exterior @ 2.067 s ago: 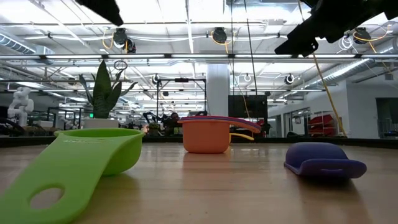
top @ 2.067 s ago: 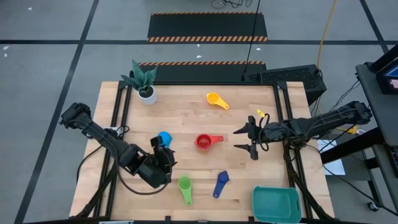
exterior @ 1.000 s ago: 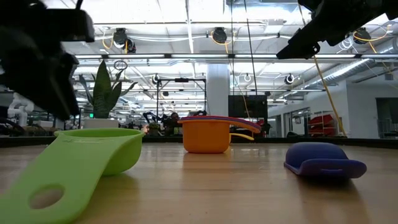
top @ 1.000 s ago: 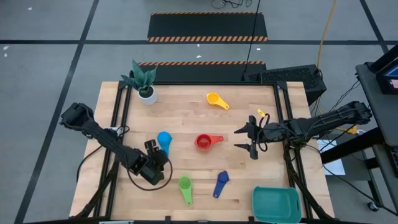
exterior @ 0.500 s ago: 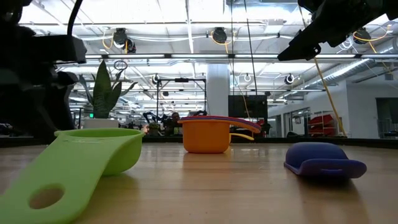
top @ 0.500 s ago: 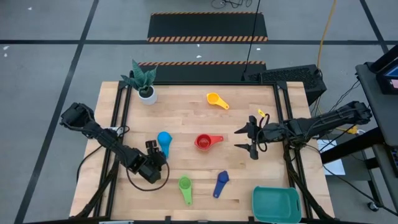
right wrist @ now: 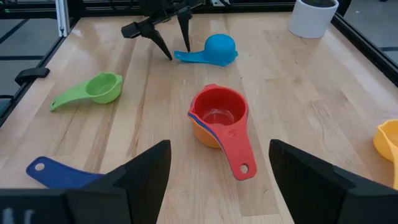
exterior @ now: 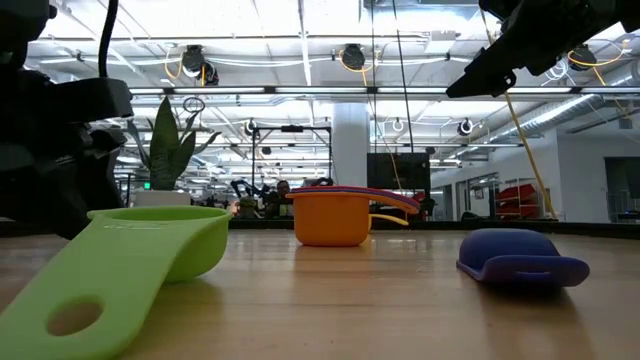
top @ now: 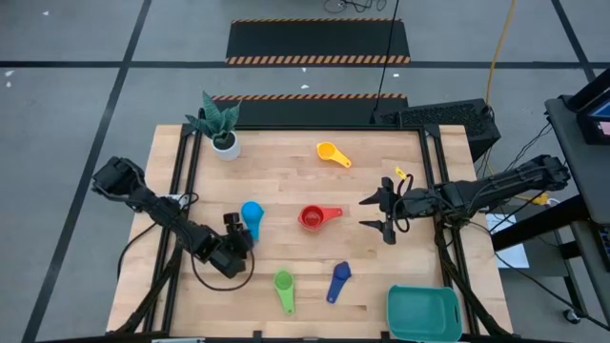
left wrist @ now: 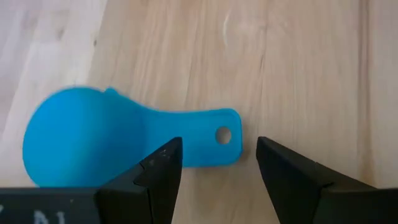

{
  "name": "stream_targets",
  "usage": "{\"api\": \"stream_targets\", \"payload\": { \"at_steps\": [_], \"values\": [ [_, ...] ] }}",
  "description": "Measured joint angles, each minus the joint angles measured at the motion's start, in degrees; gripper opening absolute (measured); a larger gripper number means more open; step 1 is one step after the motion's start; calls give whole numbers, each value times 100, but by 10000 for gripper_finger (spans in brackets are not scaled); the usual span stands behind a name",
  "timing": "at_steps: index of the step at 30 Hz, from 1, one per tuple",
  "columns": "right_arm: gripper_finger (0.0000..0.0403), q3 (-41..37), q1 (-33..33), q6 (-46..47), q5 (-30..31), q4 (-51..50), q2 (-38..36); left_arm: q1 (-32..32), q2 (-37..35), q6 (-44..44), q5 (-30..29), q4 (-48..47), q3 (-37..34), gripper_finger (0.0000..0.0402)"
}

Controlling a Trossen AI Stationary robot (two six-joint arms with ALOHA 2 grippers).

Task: Nest measuring cups in basket
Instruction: Stack the light blue measuring cup on top of the orange measuring cup

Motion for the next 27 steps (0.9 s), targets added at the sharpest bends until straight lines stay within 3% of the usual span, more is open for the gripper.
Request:
{"api": "stream_targets", "payload": {
  "at_steps": [16, 27],
  "values": [
    [265, 0, 0, 2, 0, -13, 0, 212, -10, 60, -123, 384, -318, 202],
    [265, 0, 0, 38, 0, -13, 0, 229, 3, 703, -414, 446, -468, 43]
  ]
}}
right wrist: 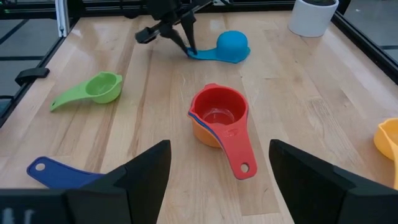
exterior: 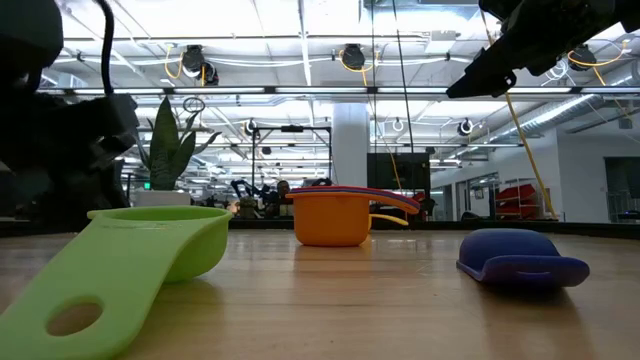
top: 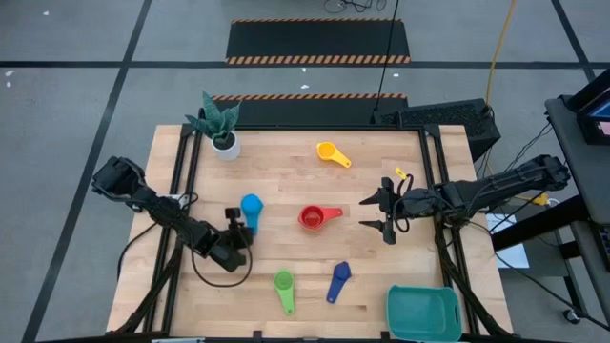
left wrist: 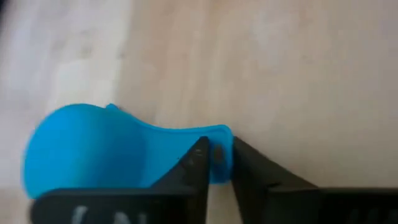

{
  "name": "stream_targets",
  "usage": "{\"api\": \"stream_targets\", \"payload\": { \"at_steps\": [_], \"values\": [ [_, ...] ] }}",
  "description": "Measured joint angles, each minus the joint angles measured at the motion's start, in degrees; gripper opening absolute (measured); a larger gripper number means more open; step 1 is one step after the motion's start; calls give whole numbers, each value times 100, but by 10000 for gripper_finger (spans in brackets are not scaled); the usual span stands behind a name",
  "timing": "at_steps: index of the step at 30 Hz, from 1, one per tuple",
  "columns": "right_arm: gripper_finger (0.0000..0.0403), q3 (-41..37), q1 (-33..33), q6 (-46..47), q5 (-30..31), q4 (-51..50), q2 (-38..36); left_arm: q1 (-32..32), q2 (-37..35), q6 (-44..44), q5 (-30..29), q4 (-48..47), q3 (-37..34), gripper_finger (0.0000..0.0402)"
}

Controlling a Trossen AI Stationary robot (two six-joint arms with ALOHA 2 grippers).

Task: Nest measuring cups in basket
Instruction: Stack the light blue measuring cup on top of the orange measuring cup

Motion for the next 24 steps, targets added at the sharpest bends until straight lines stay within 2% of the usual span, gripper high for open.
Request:
{"api": "stream_targets", "payload": {
  "at_steps": [3, 8, 13, 19, 24],
  "values": [
    [265, 0, 0, 4, 0, 4, 0, 0, -9, 91, -312, -37, 52, 11],
    [265, 0, 0, -96, 17, 246, 2, 0, -87, 435, -401, -558, 631, 18],
    [265, 2, 26, -279, 109, 903, 98, 63, -114, 636, -421, -1113, 1350, 7],
    [265, 11, 289, -821, 474, 1764, 666, 283, -116, 445, -539, -1463, 2153, 14],
    [265, 454, 506, -1323, 676, 2480, 1381, 498, -116, 737, -440, -1664, 2913, 8]
  ]
}}
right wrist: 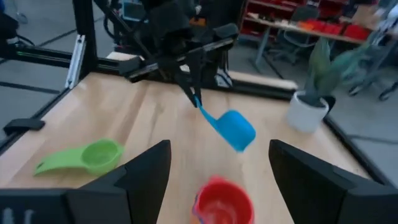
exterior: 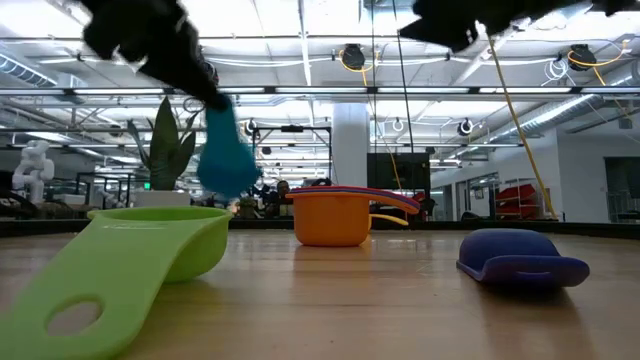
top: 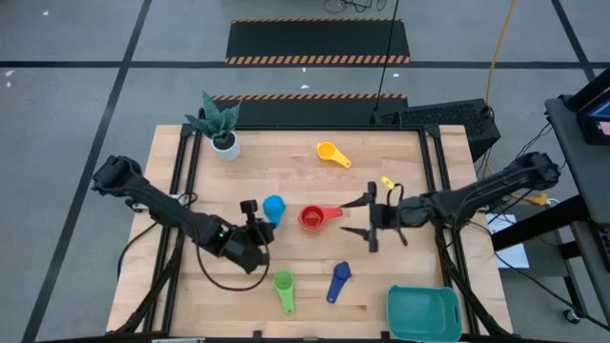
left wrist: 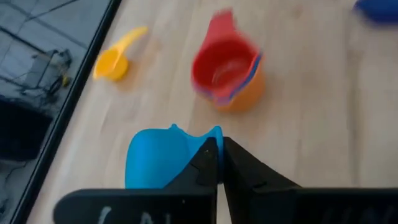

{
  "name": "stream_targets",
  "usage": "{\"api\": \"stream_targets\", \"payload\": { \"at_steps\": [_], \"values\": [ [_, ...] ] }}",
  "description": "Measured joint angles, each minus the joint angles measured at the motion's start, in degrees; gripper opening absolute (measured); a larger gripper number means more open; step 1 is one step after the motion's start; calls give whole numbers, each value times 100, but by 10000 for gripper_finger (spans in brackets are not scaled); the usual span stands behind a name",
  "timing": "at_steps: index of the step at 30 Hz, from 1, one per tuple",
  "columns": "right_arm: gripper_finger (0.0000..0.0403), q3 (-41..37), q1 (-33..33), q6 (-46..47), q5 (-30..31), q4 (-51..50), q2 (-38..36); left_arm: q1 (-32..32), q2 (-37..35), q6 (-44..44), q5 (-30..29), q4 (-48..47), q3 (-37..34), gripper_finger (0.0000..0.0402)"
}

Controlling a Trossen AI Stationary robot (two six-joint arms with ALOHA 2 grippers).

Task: Nest measuring cups in basket
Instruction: Stack the light blue measuring cup on top of the orange measuring cup

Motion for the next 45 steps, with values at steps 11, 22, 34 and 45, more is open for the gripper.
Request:
{"api": "stream_targets", "payload": {
  "at_steps": [11, 22, 34, 45],
  "values": [
    [265, 1480, 428, -506, 1005, 182, 1864, 105, -6, 953, 233, 12, 1318, 10],
    [265, 2178, 494, -1002, 1278, 540, 2944, -31, -11, 801, 551, 297, 1349, 9],
    [174, 2178, 242, -1394, 846, 1207, 3397, -55, -11, 998, 768, 450, 1347, 9],
    [7, 2178, 200, -1243, 481, 1244, 3391, -75, -9, 945, 1047, 804, 1343, 29]
  ]
}}
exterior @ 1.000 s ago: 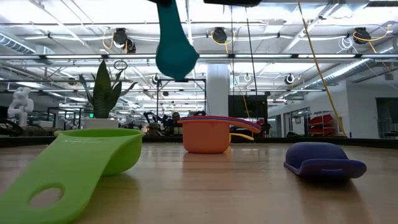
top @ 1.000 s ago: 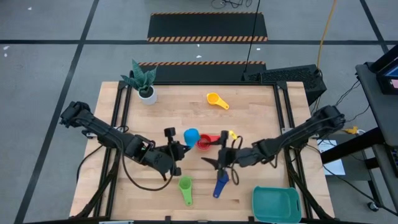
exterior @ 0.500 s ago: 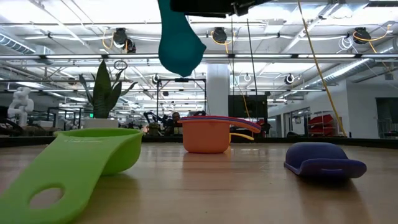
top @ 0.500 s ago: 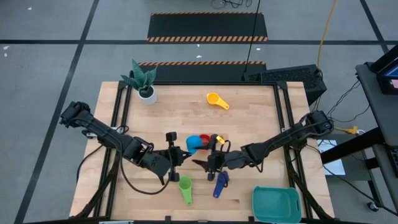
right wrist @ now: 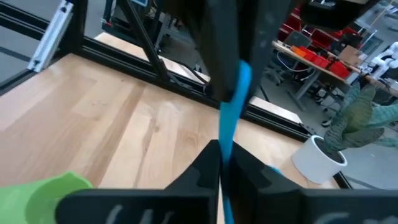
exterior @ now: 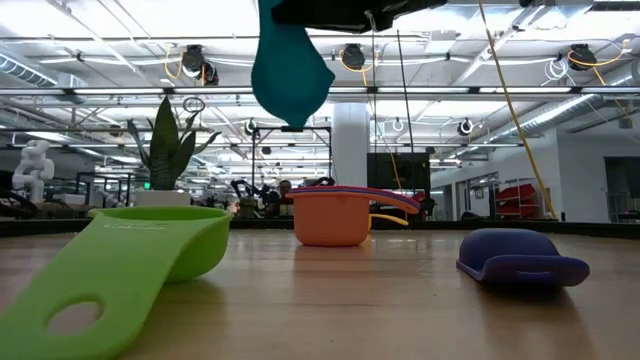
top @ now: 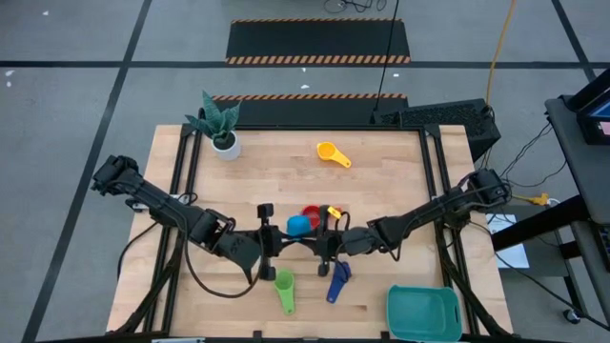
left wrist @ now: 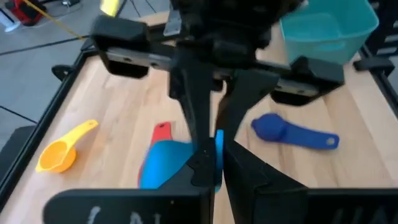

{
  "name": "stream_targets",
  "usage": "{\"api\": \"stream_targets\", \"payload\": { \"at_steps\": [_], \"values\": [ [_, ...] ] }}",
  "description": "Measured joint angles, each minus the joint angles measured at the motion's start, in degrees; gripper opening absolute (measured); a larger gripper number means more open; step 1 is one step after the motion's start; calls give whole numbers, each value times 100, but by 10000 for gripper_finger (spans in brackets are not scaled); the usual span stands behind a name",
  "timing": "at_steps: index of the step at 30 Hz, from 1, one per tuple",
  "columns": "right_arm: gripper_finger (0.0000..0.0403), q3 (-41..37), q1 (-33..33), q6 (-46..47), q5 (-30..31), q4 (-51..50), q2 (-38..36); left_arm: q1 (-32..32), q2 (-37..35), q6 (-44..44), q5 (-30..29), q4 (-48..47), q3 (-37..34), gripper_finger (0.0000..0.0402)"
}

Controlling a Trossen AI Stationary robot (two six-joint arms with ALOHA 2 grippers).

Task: Nest measuring cups in basket
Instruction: Stack the light blue measuring cup on top of the orange measuring cup

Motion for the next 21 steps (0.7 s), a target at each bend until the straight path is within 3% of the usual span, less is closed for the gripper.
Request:
{"api": "stream_targets", "payload": {
  "at_steps": [6, 14, 21],
  "values": [
    [6, -1, 40, -48, -1, -339, -220, -126, 0, 290, -70, 167, -2, 87],
    [2, -5, 67, 345, 50, -1677, -1061, -284, 0, 449, -1268, 136, -2, 194],
    [1, -192, 260, 770, 48, -2119, -1791, -226, 0, 44, -1431, -53, -2, 229]
  ]
}}
